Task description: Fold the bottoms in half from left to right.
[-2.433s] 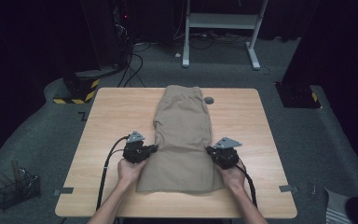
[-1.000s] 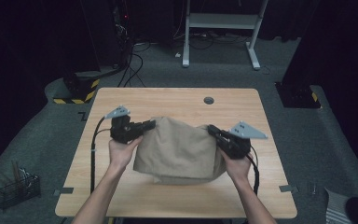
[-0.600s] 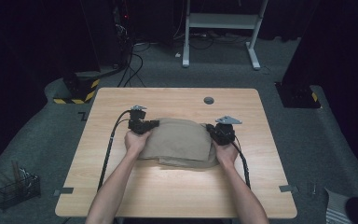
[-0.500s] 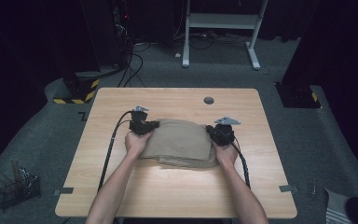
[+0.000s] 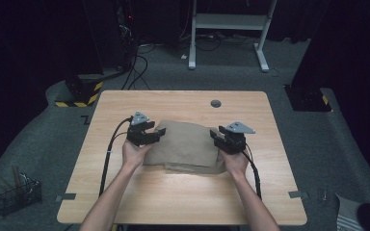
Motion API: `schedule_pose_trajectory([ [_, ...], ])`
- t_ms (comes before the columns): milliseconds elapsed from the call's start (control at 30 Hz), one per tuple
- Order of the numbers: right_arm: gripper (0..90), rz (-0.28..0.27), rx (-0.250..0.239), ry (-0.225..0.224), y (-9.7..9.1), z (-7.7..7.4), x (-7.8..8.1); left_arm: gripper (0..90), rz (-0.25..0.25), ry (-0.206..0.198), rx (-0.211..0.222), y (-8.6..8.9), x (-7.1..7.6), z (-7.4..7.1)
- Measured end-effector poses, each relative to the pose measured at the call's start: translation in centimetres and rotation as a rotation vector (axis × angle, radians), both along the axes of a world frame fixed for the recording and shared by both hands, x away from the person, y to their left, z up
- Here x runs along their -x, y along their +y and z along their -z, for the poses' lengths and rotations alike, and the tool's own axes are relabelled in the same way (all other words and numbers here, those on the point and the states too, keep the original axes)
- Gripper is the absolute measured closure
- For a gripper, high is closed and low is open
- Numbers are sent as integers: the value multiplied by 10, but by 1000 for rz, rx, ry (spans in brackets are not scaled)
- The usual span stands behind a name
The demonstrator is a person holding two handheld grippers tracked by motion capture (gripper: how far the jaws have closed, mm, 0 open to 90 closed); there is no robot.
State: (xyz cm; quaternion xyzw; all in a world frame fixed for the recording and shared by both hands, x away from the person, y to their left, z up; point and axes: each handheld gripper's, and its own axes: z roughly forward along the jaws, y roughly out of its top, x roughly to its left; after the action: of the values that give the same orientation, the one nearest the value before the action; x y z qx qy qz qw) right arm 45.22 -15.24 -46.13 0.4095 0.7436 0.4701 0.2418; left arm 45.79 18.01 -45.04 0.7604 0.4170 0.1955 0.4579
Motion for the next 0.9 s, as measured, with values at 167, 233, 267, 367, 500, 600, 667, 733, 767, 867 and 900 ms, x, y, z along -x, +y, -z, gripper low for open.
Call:
schedule_pose_trajectory([
  [167, 548, -112, -32, 39, 22, 14, 2, 378, 35, 35, -49, -18, -6, 19],
  [233, 547, -113, 17, 75, 29, 28, -4, 375, 23, 61, -71, -20, -9, 31],
  [267, 551, -104, 30, 96, 29, 34, -7, 375, 17, 72, -79, -19, -11, 37],
  [367, 555, -62, 32, 104, 18, 47, -12, 370, 8, 134, -92, -14, -15, 54],
  [500, 518, -41, 1, 147, 0, 52, -17, 359, 5, 140, -85, -10, -12, 56],
  [600, 525, 4, 32, 135, -6, 47, -15, 351, -14, 128, -80, -6, -7, 48],
  [667, 523, 24, 10, 120, -11, 40, -11, 346, -12, 82, -59, -3, 3, 39],
  [733, 515, 3, 4, 83, -11, 31, 0, 338, 11, 52, -23, -4, 16, 31],
  [767, 509, -17, 9, 71, -9, 28, 6, 330, 28, 42, -18, -7, 22, 29],
  [867, 496, -77, 30, 40, 3, 25, 25, 311, 69, 33, -73, -18, 35, 34],
  [900, 492, -89, 46, 35, 7, 27, 30, 310, 67, 34, -94, -20, 37, 38],
])
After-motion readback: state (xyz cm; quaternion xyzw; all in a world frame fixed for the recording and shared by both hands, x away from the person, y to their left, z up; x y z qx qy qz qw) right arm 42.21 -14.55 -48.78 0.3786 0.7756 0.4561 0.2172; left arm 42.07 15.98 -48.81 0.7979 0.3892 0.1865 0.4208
